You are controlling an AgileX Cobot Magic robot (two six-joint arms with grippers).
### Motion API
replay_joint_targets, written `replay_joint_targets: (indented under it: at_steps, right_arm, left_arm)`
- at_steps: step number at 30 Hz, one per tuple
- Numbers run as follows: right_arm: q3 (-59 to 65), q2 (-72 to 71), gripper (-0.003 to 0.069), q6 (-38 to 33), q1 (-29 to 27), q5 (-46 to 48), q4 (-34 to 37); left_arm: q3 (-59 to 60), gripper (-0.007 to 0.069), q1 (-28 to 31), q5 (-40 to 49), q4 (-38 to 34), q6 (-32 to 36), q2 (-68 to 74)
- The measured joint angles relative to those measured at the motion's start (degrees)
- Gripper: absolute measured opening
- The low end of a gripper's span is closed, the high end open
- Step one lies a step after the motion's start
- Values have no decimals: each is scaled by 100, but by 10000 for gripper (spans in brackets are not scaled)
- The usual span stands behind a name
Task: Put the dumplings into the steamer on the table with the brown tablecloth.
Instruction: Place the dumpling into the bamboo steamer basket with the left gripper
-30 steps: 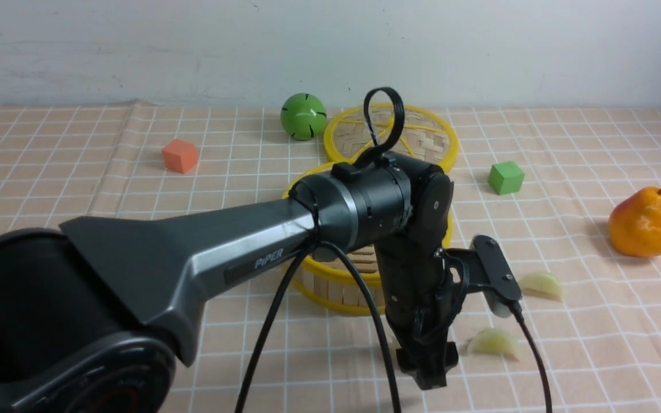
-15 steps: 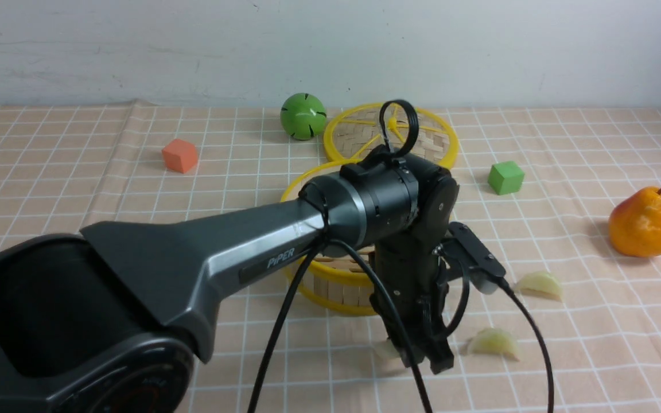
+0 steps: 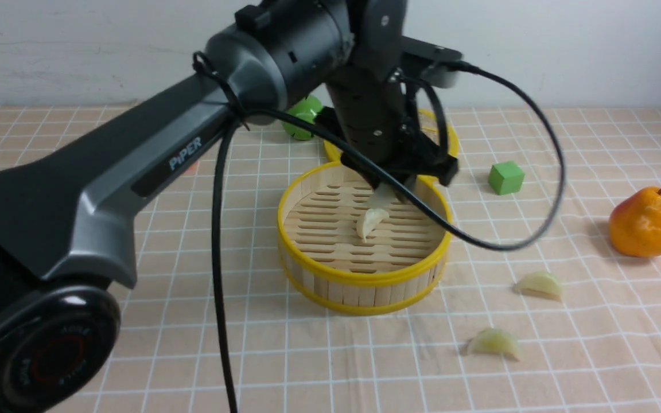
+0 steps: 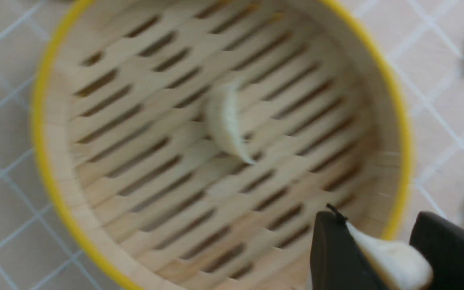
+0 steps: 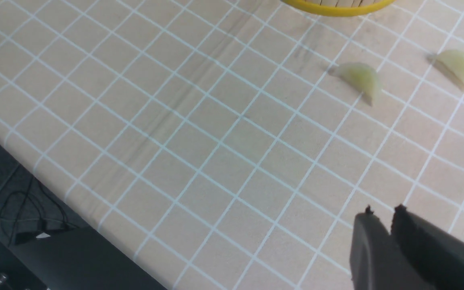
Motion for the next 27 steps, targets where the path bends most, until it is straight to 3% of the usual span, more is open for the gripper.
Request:
replay_joint_targets:
  at_steps: [6,15,18,23,27]
  right_arm:
    - [0,565,84,465,0,18,-143]
    - [0,1444,84,479,0,-39,-170]
    - [0,1696,90,479,0,-154,-270]
    - [0,2221,107,479,0,-423,-395]
    - [0,2736,135,479,0,-709,-594]
  left_arm:
    - [0,232,639,-569,30,-438,531]
    - [0,232,765,-875,18,-491,1187]
    - [0,286,765,-964,2,-491,1250]
    - [11,440,765,-788,-111,-491,1109]
    - [25,470,765,-440,-146,-491,633]
